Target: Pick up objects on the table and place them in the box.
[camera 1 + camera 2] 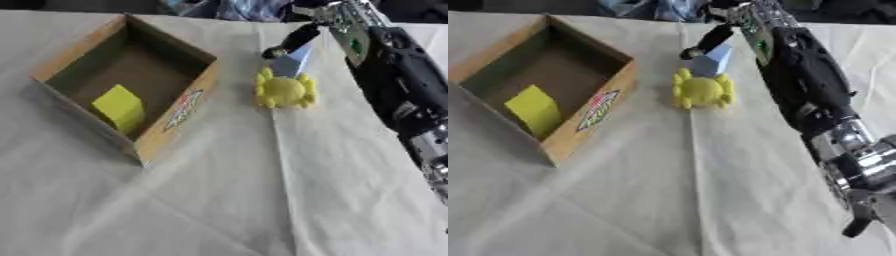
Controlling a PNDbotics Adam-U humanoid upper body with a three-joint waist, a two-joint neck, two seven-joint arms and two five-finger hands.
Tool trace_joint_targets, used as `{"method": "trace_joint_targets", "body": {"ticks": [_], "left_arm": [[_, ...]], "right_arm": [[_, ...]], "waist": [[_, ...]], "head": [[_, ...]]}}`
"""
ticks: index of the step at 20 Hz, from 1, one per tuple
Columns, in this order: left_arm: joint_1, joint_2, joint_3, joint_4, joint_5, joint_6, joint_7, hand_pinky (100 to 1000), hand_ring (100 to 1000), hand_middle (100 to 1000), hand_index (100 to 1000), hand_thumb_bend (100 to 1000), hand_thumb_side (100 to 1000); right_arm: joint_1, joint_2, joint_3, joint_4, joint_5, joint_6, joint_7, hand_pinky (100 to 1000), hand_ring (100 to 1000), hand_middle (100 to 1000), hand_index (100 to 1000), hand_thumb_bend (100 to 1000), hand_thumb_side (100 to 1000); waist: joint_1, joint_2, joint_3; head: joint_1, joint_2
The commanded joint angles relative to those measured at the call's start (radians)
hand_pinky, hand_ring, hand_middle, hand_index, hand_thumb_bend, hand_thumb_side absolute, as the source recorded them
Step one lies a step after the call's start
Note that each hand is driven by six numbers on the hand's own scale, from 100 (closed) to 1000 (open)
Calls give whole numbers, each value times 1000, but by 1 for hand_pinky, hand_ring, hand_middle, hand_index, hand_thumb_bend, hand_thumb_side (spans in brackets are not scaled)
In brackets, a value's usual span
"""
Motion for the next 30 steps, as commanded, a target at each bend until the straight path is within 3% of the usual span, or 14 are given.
{"method": "trace_joint_targets", "body": {"ticks": [1,7,20,30], "left_arm": [[-5,28,11,-14,-7,0,0,611,836,1000,669,235,947],[-1,34,12,-14,-10,1,0,612,836,1000,669,234,948],[0,33,13,-14,-11,2,1,612,837,1000,669,231,949],[-1,29,13,-14,-9,4,1,612,838,1000,669,228,951]], "right_arm": [[-20,-39,-11,2,14,-3,-1,964,947,848,959,629,652],[-12,-66,-2,15,12,-38,14,970,957,857,953,660,629],[-9,-69,-9,67,39,-20,-12,965,955,847,946,645,657],[-11,-41,-13,99,43,-17,-15,958,951,832,930,582,690]], "waist": [[2,-22,-4],[-4,-27,-14],[-3,-28,-15],[1,-24,-10]], "head": [[7,-10],[16,-3],[13,-12],[7,-14]]}}
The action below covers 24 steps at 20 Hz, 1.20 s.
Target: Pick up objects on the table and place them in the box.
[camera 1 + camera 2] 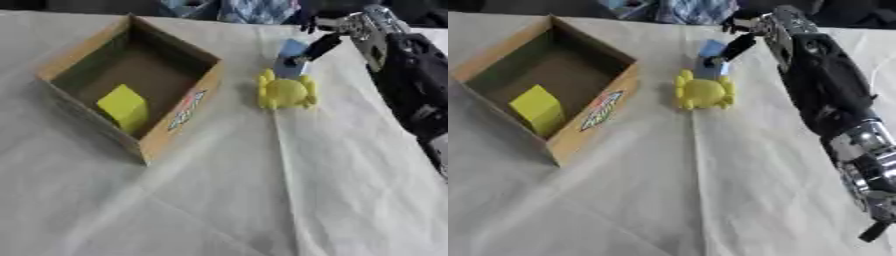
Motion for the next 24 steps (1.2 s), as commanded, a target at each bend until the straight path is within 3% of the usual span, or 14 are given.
{"method": "trace_joint_targets", "body": {"ticks": [1,12,18,24], "left_arm": [[-3,20,7,-14,-2,4,0,611,838,1000,668,227,952],[-6,20,7,-14,-4,6,-4,612,838,1000,668,226,949],[-7,21,7,-14,-3,8,-7,612,839,1000,668,225,949],[-7,22,7,-14,-5,10,-10,612,839,1000,668,225,949]], "right_arm": [[-16,-12,-8,3,7,3,-6,956,951,828,920,568,682],[-14,-7,-7,13,2,4,-7,940,937,774,870,498,624],[-18,-6,-14,9,-24,20,-11,924,916,728,854,385,571],[-20,-8,-11,-12,-69,31,-5,917,902,696,845,330,529]], "waist": [[4,-16,1],[6,-17,2],[6,-17,-1],[7,-19,-3]], "head": [[-4,-13],[-3,-14],[-1,-10],[-1,-13]]}}
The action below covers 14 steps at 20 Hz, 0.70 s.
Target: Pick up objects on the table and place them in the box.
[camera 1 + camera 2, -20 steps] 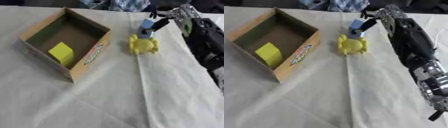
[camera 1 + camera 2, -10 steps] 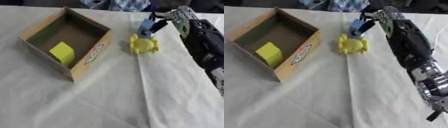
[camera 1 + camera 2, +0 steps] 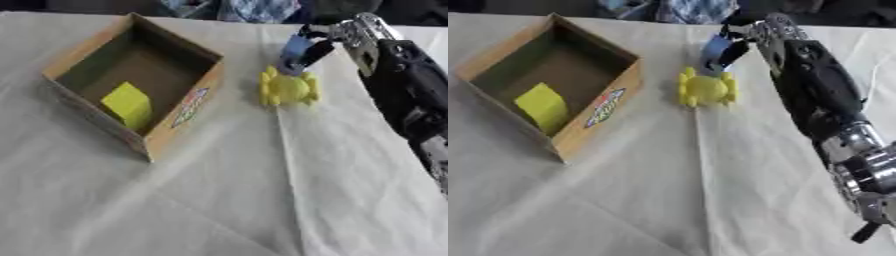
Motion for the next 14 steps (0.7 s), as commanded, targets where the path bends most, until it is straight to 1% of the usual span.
{"method": "trace_joint_targets", "body": {"ticks": [1,7,12,13,14], "left_arm": [[-6,22,7,-14,-5,2,-3,612,839,1000,668,225,949],[-4,23,8,-14,-6,5,-5,612,840,1000,668,224,950],[-3,25,9,-14,-7,7,-4,613,840,1000,669,226,950],[-3,25,9,-14,-8,7,-4,613,840,1000,669,226,950],[-3,25,9,-14,-8,7,-3,613,840,1000,669,226,950]], "right_arm": [[-20,-29,-5,-30,-32,7,3,916,900,691,843,321,521],[-21,-39,-4,-81,-99,8,21,906,882,672,845,230,542],[-26,-52,-11,-160,-183,21,40,898,865,653,851,155,530],[-27,-55,-12,-177,-200,27,45,898,864,653,852,152,529],[-28,-58,-12,-197,-218,30,48,896,859,650,855,122,527]], "waist": [[5,-20,-2],[5,-22,-5],[9,-23,-8],[10,-23,-8],[11,-23,-9]], "head": [[0,-12],[2,-6],[9,-1],[10,0],[12,0]]}}
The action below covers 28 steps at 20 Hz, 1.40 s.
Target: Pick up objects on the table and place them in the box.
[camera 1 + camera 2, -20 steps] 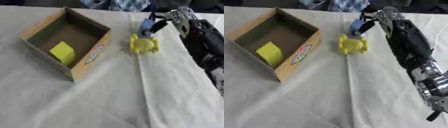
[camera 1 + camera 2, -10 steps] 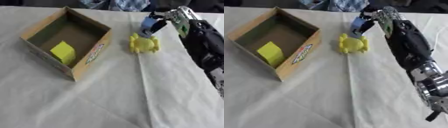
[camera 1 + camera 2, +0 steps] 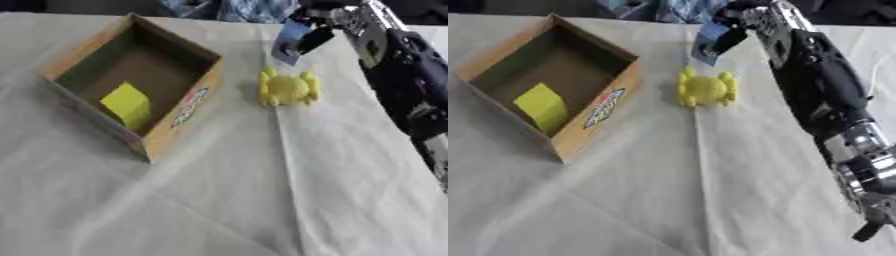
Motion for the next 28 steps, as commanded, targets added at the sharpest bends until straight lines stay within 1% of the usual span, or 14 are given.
{"method": "trace_joint_targets", "body": {"ticks": [1,4,10,11,12,13,16,20,23,28], "left_arm": [[-3,25,9,-14,-7,3,2,613,840,1000,669,227,950],[-3,26,9,-14,-7,3,3,614,840,1000,669,227,952],[-3,27,8,-14,-6,3,3,614,840,1000,670,227,952],[-3,27,8,-14,-6,3,2,614,840,1000,670,227,952],[-3,27,8,-14,-6,2,2,614,840,1000,670,227,951],[-3,26,7,-14,-6,2,2,614,840,1000,670,227,951],[-4,25,6,-14,-5,2,1,614,840,1000,670,227,951],[-5,24,5,-14,-4,2,-1,614,840,1000,669,226,951],[-6,22,4,-14,-2,2,-2,614,840,1000,669,227,951],[-10,19,2,-14,0,0,-5,614,840,1000,669,227,951]], "right_arm": [[-27,-44,-12,-81,-62,10,14,895,858,649,856,116,526],[-27,-52,-3,-148,-112,16,31,894,854,646,857,100,511],[-25,-61,31,-279,-185,17,65,894,852,645,852,107,479],[-25,-61,40,-300,-195,13,70,893,852,645,851,188,524],[-25,-60,49,-321,-205,9,76,893,851,644,849,195,533],[-27,-58,59,-341,-215,5,81,892,851,644,849,114,463],[-36,-42,83,-387,-236,5,97,891,849,645,847,116,454],[-59,1,106,-401,-242,9,118,890,848,647,848,116,456],[-79,49,119,-395,-238,7,132,888,846,645,851,100,468],[-106,126,135,-374,-225,3,145,886,845,644,854,100,490]], "waist": [[6,-23,-2],[10,-24,-3],[15,-26,-4],[15,-26,-4],[15,-26,-4],[15,-26,-3],[15,-27,-1],[14,-28,3],[14,-28,7],[12,-27,15]], "head": [[9,0],[18,0],[19,-3],[19,-3],[19,-3],[20,-3],[18,-3],[11,-4],[5,-5],[-4,-7]]}}
